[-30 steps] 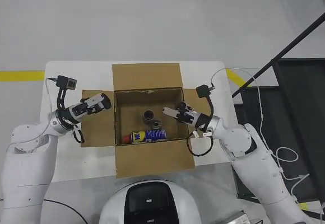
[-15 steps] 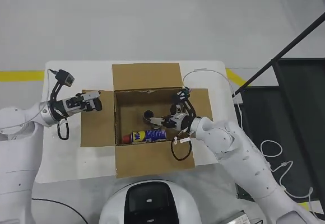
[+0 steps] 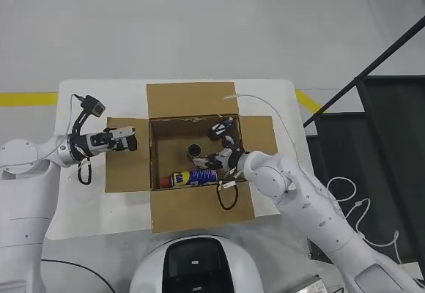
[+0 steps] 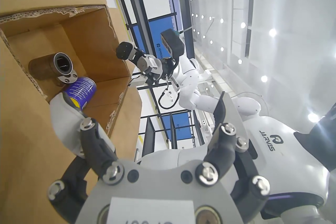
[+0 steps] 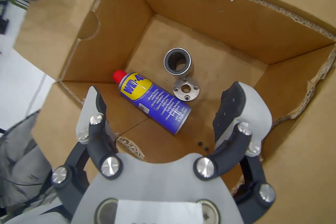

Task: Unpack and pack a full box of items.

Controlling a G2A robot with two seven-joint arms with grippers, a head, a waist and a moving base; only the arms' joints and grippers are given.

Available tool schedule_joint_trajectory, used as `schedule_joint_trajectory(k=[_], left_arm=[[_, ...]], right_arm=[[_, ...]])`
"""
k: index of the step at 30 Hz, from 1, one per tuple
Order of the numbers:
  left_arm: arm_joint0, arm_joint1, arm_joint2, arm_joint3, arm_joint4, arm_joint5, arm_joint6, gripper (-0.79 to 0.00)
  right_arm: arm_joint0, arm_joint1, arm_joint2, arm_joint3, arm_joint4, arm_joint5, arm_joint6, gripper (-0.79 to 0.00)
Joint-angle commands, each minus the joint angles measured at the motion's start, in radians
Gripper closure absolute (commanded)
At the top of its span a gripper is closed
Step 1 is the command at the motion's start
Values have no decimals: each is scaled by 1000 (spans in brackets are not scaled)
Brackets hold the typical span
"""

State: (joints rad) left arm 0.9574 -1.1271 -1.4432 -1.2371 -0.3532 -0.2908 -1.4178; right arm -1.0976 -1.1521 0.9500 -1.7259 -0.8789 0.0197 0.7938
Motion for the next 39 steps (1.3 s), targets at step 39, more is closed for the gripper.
schedule_joint_trajectory(k=[39], left_arm=[[34, 46, -138, -139, -22, 52, 24, -785]], right_arm=[[216, -105, -213, 290, 9, 2, 13, -785]])
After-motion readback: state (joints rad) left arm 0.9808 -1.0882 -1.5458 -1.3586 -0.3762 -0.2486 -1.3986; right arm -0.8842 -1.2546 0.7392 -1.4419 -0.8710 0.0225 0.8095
